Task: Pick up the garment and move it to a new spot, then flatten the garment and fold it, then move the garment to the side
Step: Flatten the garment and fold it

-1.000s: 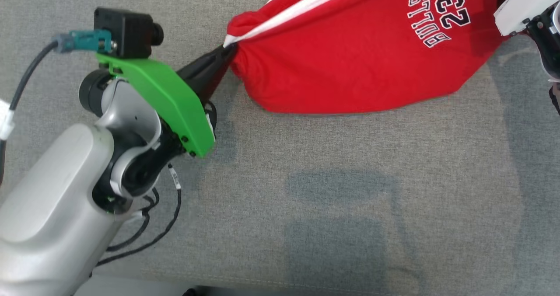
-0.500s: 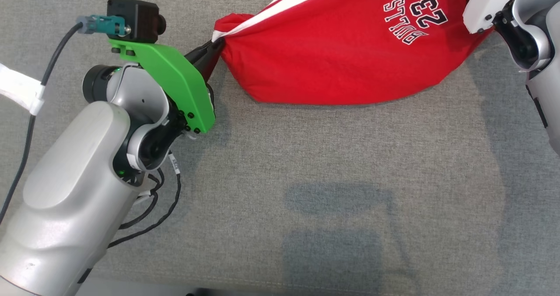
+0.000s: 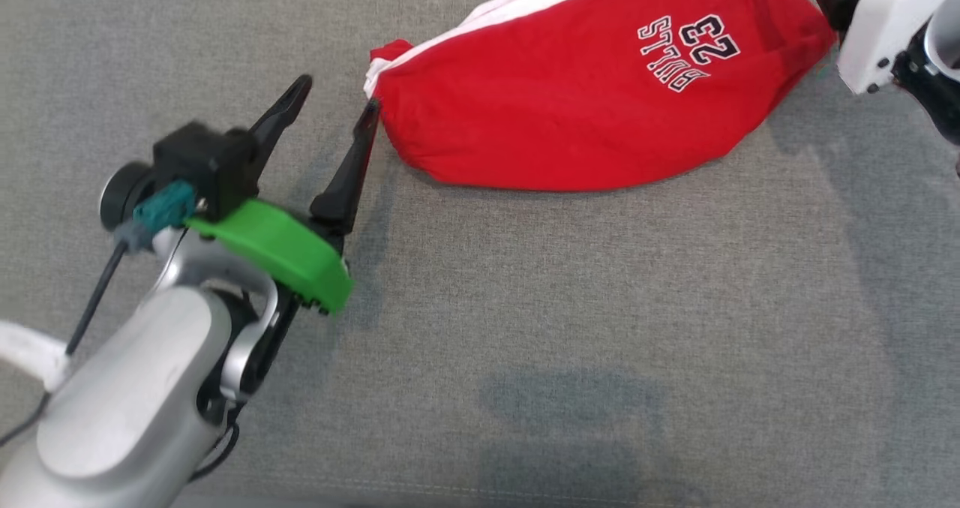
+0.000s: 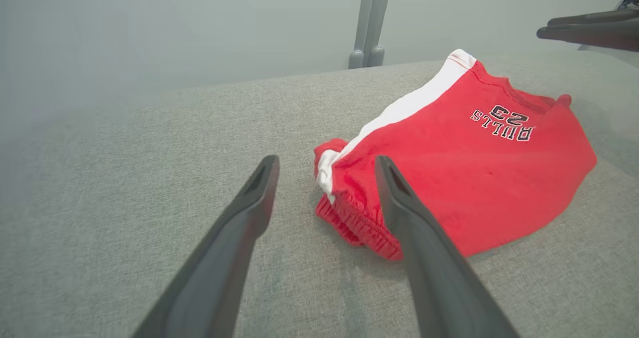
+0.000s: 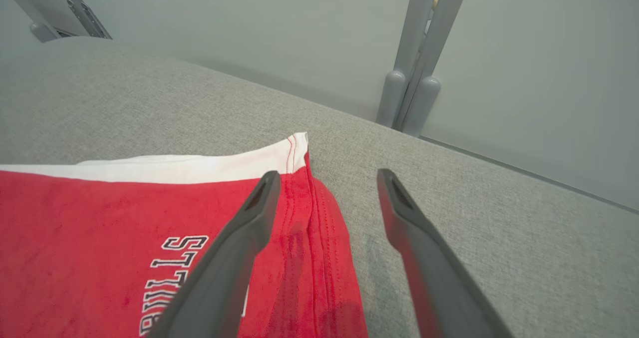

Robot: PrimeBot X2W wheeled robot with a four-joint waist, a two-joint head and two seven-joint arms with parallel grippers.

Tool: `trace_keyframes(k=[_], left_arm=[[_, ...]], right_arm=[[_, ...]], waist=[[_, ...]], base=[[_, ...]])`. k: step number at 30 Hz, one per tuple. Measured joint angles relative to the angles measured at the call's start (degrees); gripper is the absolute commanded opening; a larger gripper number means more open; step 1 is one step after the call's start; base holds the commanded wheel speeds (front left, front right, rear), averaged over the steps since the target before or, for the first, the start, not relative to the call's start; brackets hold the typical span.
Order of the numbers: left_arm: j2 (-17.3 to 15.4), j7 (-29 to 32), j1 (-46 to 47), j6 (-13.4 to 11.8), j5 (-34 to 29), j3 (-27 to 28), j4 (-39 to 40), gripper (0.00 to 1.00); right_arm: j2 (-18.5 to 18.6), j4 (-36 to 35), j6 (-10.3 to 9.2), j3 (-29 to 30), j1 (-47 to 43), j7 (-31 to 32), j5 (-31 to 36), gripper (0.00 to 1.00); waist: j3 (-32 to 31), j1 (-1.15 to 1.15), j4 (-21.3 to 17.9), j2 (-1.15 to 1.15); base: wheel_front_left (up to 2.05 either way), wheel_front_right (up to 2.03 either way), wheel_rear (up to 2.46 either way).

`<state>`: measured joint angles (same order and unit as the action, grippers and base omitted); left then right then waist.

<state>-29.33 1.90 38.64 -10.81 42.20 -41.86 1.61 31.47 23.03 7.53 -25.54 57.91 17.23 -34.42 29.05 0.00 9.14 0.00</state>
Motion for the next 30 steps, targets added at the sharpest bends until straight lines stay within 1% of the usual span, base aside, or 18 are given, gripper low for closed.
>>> trace_keyframes(k=[3, 5, 8, 9, 12, 16, 21, 25, 28, 29, 30], left_arm=[[-0.83, -3.85, -4.19, -1.40, -0.43, 0.77, 2.22, 1.00], [0.18, -6.50, -7.00, -1.60, 1.15, 1.45, 3.16, 1.00], [0.34, -9.68, -9.62, -1.23, 1.60, 1.69, 3.02, 1.00], [0.45, -10.69, -10.10, -0.77, 1.59, 1.65, 2.57, 1.00], [1.46, -13.50, -11.45, 0.00, 1.72, 1.98, 0.96, 1.00], [2.72, -15.82, -12.71, 1.87, 1.81, 3.02, -2.03, 1.00], [5.78, -16.69, -14.74, 5.13, 1.32, 5.55, -5.63, 1.00], [9.75, -16.86, -16.56, 8.03, -1.02, 10.62, -5.99, 1.00], [11.94, -16.85, -18.71, 10.38, -3.35, 13.83, -6.86, 1.00], [12.41, -16.86, -19.27, 10.96, -4.01, 14.85, -7.23, 1.00], [12.81, -16.86, -19.74, 11.56, -4.56, 15.89, -7.61, 1.00]], right_arm=[[2.00, -1.80, 0.00, 0.94, -2.06, 4.47, -0.02, 1.00], [2.81, -2.45, -0.01, 2.01, -3.50, 7.12, -0.01, 1.00], [3.20, -2.96, 0.00, 3.86, -4.95, 10.60, 0.46, 1.00], [3.39, -3.13, 0.00, 4.41, -5.07, 11.58, 0.93, 1.00], [3.68, -3.13, -0.01, 6.46, -6.05, 14.23, 2.46, 1.00], [3.79, -2.93, 0.00, 9.11, -6.34, 16.80, 4.59, 1.00], [3.66, -1.90, 0.00, 12.54, -7.25, 19.70, 7.27, 1.00], [3.24, -0.57, -0.01, 15.63, -8.57, 21.82, 8.90, 1.00], [2.13, -0.70, -0.10, 17.93, -9.07, 23.50, 7.91, 1.00], [1.75, -1.11, -0.26, 18.34, -9.37, 24.01, 7.01, 0.75], [1.48, -1.57, -0.30, 18.63, -9.55, 24.24, 6.04, 0.22]], waist=[[-1.48, 0.00, 0.02, 0.00], [-2.16, 0.00, 0.46, 0.00], [-2.65, 0.00, 1.64, 0.00], [-2.70, 0.00, 2.13, 0.00], [-2.47, 0.00, 3.79, 0.00], [-1.51, 0.00, 6.12, 0.00], [0.35, 0.00, 8.86, 0.00], [1.85, 0.00, 10.97, 0.00], [2.64, 0.00, 12.35, 0.00], [2.79, 0.00, 12.71, 0.00], [2.85, 0.00, 12.99, 0.00]], base=[[0.00, 0.00, 0.00], [0.00, 0.00, 0.00], [0.00, 0.00, 0.00], [0.00, 0.00, 0.00], [0.00, 0.00, 0.00], [0.00, 0.00, 0.00], [0.00, 0.00, 0.00], [0.00, 0.00, 0.00], [0.00, 0.00, 0.00], [0.00, 0.00, 0.00], [0.00, 0.00, 0.00]])
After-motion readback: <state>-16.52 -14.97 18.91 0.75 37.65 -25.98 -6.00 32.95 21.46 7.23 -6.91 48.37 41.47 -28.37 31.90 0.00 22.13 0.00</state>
